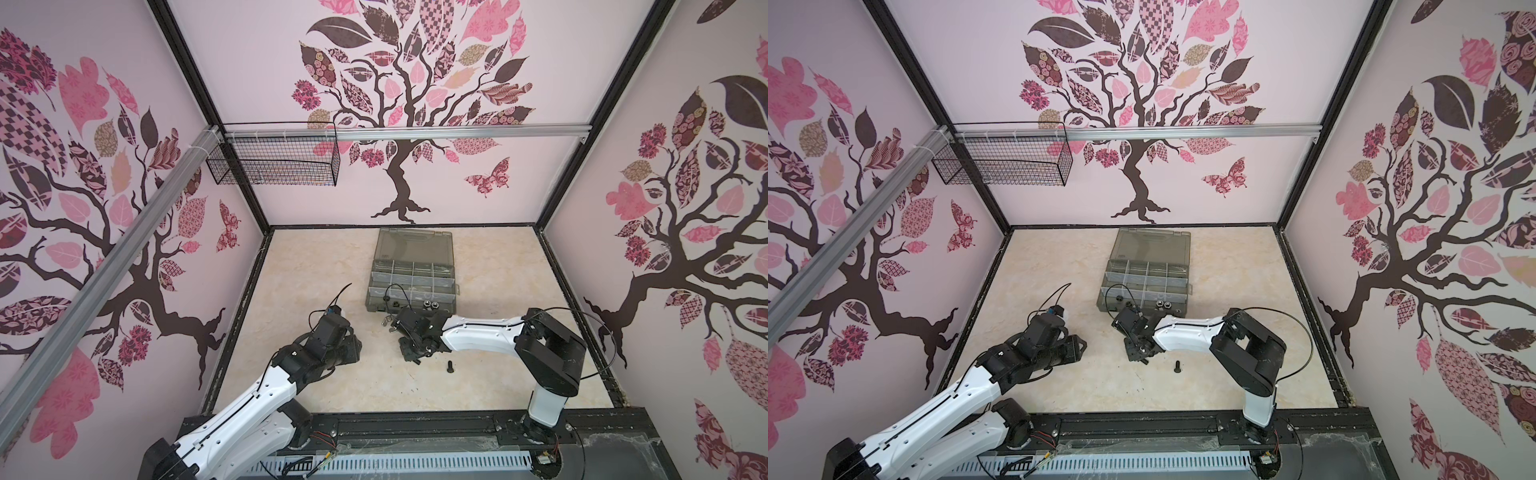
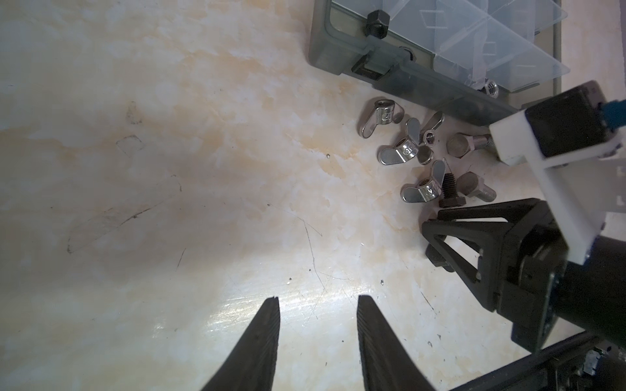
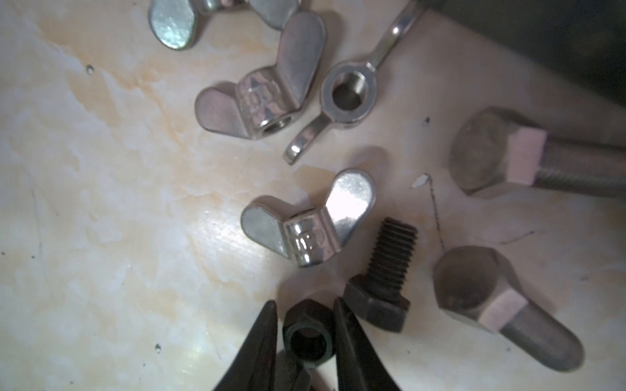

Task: Sort the screws and nuts into containers
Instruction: Pick up the nut from the center of the table.

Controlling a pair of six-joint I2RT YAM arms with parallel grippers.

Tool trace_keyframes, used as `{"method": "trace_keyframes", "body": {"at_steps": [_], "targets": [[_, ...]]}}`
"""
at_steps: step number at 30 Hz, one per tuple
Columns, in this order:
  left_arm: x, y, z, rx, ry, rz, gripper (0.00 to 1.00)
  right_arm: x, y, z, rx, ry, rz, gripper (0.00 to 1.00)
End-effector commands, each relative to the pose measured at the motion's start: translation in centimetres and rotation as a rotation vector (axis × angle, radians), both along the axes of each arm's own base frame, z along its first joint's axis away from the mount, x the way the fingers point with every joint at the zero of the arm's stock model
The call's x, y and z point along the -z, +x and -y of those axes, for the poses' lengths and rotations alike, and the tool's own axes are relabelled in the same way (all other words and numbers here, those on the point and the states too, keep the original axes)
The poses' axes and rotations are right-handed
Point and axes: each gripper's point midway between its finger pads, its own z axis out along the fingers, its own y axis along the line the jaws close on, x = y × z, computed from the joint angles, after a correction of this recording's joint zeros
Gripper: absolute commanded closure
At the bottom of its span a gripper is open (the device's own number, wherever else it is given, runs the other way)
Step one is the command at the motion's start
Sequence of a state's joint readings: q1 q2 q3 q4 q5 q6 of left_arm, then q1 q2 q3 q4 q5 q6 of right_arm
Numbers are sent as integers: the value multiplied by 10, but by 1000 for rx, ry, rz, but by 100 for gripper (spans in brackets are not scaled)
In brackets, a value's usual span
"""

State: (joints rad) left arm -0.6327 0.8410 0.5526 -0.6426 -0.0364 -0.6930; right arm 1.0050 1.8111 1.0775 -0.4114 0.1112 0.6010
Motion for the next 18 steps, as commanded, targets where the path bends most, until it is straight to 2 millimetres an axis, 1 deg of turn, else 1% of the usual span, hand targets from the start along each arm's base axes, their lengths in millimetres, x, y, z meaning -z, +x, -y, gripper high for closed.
{"method": "trace_keyframes", "body": {"at_steps": [1, 6, 10, 12, 14, 16, 18], "targets": [[9, -3, -2, -3, 4, -16, 58, 12, -5, 5, -12, -67, -21, 74], [9, -4, -3, -8, 2, -13, 58, 10, -5, 0, -14, -47, -22, 79], [8, -4, -4, -13, 0, -7, 58, -3, 0, -8, -26, -23, -3, 81], [8, -4, -4, -15, -2, -9, 58, -17, 4, -15, -38, 1, 18, 81], [7, -4, -4, -14, -7, -6, 58, -34, 12, -22, -52, 18, 50, 81], [6, -4, -4, -16, -6, -6, 58, -54, 23, -27, -63, 33, 82, 81], [5, -4, -4, -18, -11, -2, 58, -73, 39, -31, -62, 55, 112, 81]]}}
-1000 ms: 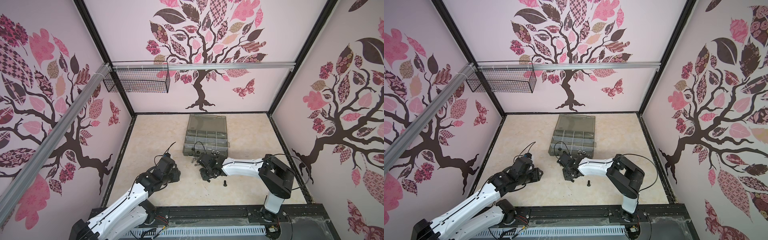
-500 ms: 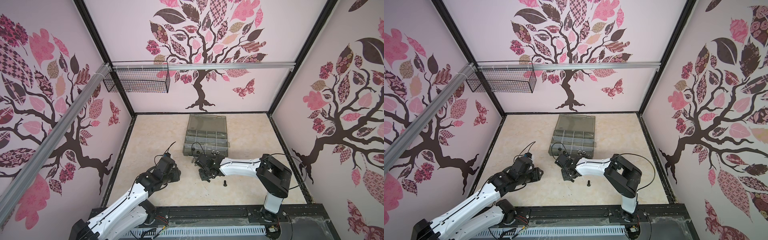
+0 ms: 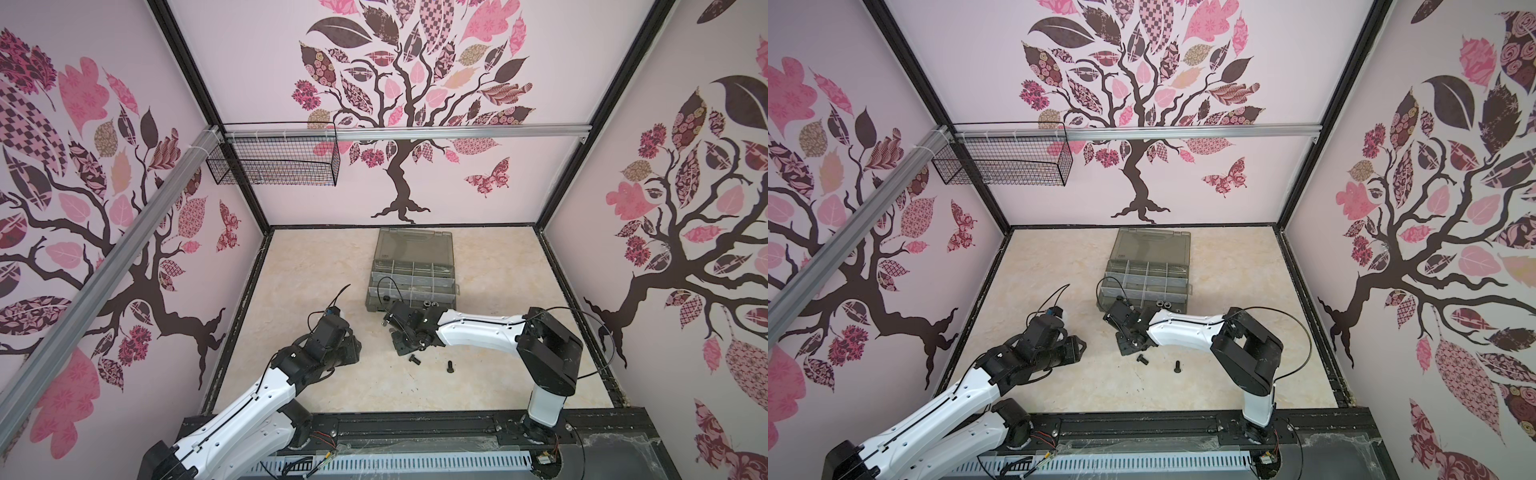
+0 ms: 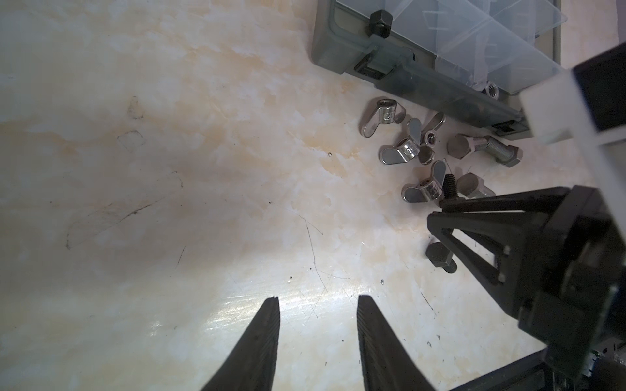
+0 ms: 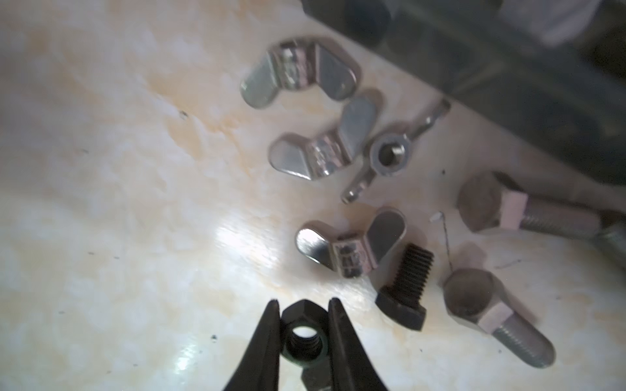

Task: Sort the screws and nuts into containers
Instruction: Pick up the nut from the center of the table, then place the nut into the container.

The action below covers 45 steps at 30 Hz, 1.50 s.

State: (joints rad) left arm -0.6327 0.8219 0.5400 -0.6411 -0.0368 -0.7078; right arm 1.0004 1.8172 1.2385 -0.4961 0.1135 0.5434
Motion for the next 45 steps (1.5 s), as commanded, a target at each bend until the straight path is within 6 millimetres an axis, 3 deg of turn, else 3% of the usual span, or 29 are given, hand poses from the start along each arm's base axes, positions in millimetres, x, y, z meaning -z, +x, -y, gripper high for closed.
{"method": "trace_keyframes", "body": {"at_steps": [1, 3, 7, 12, 17, 22, 27, 37, 45], "targets": [[3, -2, -2, -7, -3, -1, 58, -40, 27, -6, -10, 27, 72, 81], [2, -2, -2, -8, -5, 1, 58, -57, 47, -9, -2, 42, 109, 81], [2, -3, -2, -10, -9, -1, 58, -70, 82, -11, 27, 53, 153, 80], [1, -4, -1, -9, -19, -3, 58, -67, 115, -18, 54, 36, 189, 79], [2, -4, -1, -9, -23, -5, 58, -51, 131, -21, 67, 4, 174, 79], [3, -5, 0, -8, -28, -11, 58, -35, 134, -19, 74, -18, 154, 73], [3, -5, 0, -8, -29, -10, 58, -36, 132, -17, 73, -21, 153, 66], [1, -2, 2, -9, -33, -3, 58, -59, 124, -11, 66, 13, 175, 64], [-4, 2, 4, 2, -23, 4, 58, -92, 103, 14, 63, 46, 218, 64]]}}
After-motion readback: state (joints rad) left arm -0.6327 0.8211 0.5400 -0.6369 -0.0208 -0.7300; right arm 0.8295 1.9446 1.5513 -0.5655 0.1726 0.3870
